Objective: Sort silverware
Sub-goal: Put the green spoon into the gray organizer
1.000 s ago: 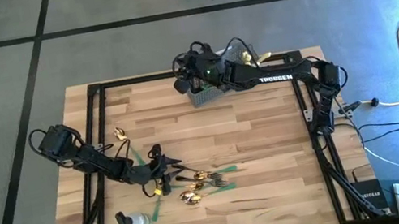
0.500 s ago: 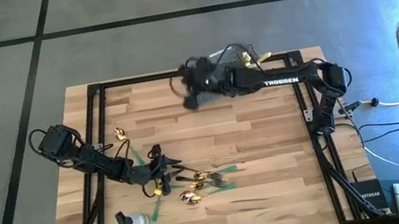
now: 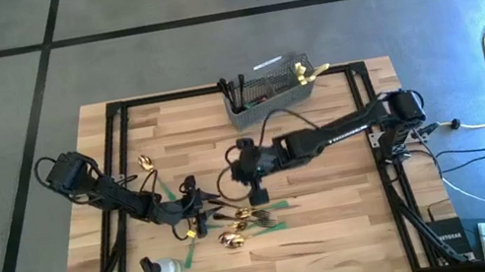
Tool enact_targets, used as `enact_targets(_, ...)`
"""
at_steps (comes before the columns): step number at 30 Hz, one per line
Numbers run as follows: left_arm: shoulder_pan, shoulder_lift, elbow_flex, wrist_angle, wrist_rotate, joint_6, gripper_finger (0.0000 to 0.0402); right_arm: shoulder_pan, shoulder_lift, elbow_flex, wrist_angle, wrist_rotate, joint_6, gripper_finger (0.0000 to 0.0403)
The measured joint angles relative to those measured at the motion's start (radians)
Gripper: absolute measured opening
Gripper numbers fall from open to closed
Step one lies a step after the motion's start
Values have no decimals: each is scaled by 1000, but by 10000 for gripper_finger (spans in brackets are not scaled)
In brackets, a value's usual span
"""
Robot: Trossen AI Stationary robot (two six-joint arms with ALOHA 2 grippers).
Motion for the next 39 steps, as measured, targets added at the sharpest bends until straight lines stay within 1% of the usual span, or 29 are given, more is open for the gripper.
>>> enact_targets(2, 1, 0, 0, 0, -1, -4, 141, 6, 26, -23, 13, -14, 12, 8)
enact_targets(5, -6, 0, 1, -1, -1, -8, 141, 5, 62, -63, -35, -30, 48, 8)
enact_targets(7, -7, 0, 0, -1, -1, -8, 141, 5, 67, -109, -42, -87, 70, 8)
enact_targets(9, -7, 0, 0, -4, -2, -5, 141, 9, 66, -157, -10, -158, 98, 8)
enact_targets(13, -7, 0, 0, -3, -5, -1, 141, 35, 66, -213, 79, -189, 150, 8)
enact_targets(16, -7, 0, 0, -3, -8, -1, 141, 65, 66, -236, 138, -236, 178, 8)
enact_targets(18, -7, 0, 0, -3, -8, -1, 141, 92, 66, -237, 141, -233, 185, 8)
enact_targets(22, -6, 0, 0, -2, -9, -1, 141, 131, 88, -236, 144, -181, 163, 8)
enact_targets(26, -6, 0, 0, -1, -10, -5, 141, 128, 129, -236, 228, -181, 167, 8)
enact_targets(28, -6, 0, 0, 1, -12, -4, 141, 126, 155, -235, 242, -176, 168, 9)
enact_targets(31, -6, 0, 0, 0, -14, -4, 141, 121, 171, -233, 261, -167, 169, 26)
enact_targets(36, -6, 0, 0, -3, -17, -1, 141, 122, 175, -235, 301, -168, 174, 85)
enact_targets(39, -6, 0, 0, -7, -17, -2, 141, 122, 173, -235, 294, -169, 190, 111)
